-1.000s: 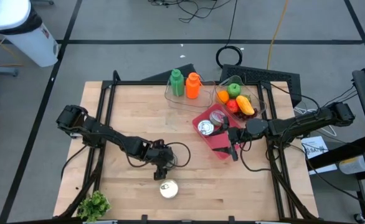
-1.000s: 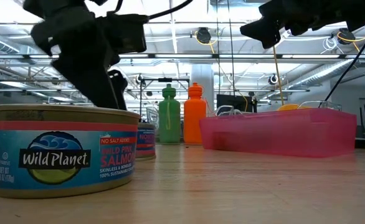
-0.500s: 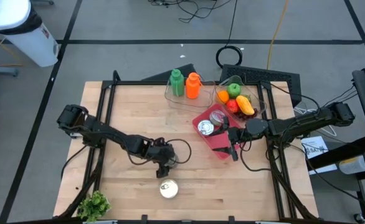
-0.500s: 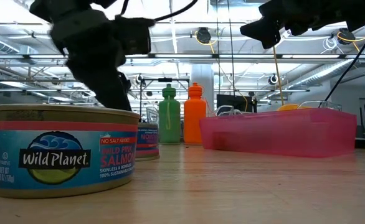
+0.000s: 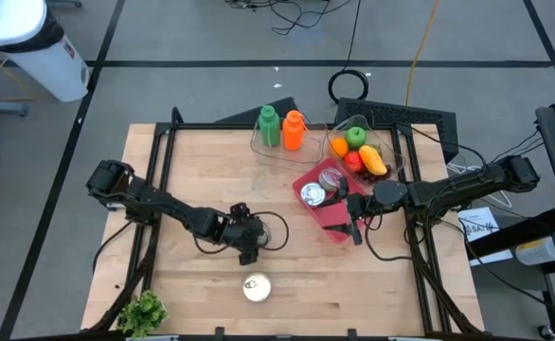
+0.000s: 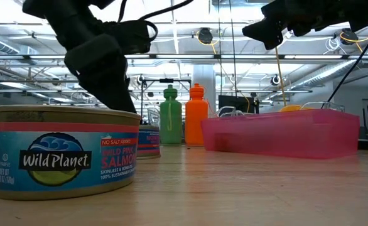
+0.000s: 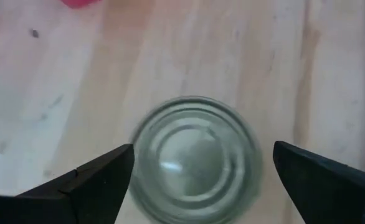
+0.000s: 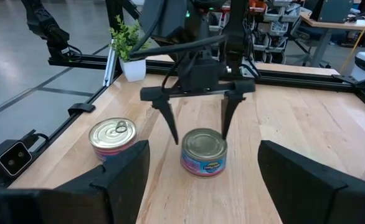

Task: Pick & Place Food Item
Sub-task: Put the top blue and pink tuna can into the pink bin

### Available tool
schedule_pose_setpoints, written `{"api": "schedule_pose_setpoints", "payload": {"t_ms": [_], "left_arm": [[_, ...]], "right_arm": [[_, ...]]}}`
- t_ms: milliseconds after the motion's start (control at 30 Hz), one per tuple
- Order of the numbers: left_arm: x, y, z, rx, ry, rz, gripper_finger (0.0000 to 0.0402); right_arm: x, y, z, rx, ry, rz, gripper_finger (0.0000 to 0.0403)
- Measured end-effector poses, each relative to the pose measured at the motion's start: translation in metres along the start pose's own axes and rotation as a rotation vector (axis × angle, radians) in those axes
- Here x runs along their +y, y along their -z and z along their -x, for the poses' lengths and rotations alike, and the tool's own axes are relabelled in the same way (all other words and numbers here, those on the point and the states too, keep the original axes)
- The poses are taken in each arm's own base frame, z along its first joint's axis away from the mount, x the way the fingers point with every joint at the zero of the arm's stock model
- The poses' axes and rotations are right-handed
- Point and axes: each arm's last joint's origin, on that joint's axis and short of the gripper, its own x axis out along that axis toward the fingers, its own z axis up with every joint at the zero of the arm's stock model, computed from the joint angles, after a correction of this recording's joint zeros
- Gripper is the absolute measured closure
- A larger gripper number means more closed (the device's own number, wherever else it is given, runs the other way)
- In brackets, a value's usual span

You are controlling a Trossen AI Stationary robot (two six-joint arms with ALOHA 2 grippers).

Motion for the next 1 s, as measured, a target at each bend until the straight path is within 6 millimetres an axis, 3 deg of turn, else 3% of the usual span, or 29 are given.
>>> {"api": "schedule_pose_setpoints", "payload": {"t_ms": [200,767,1000], "left_arm": [[0.001,0.005,0.001,0.032,-0.047,-0.063,0.0009],[0.024,0.003,-0.007,0.112,-0.04,0.043,0.0002],[0.028,0.005,-0.027,0.139,-0.044,0.033,0.0004]], "right_arm": [[0.0,0.0,0.0,0.0,-0.001,-0.001,0.0124],[0.0,0.0,0.0,0.001,-0.001,-0.008,0.0124],[0.0,0.001,0.0,0.009,-0.001,-0.009,0.0124]]}}
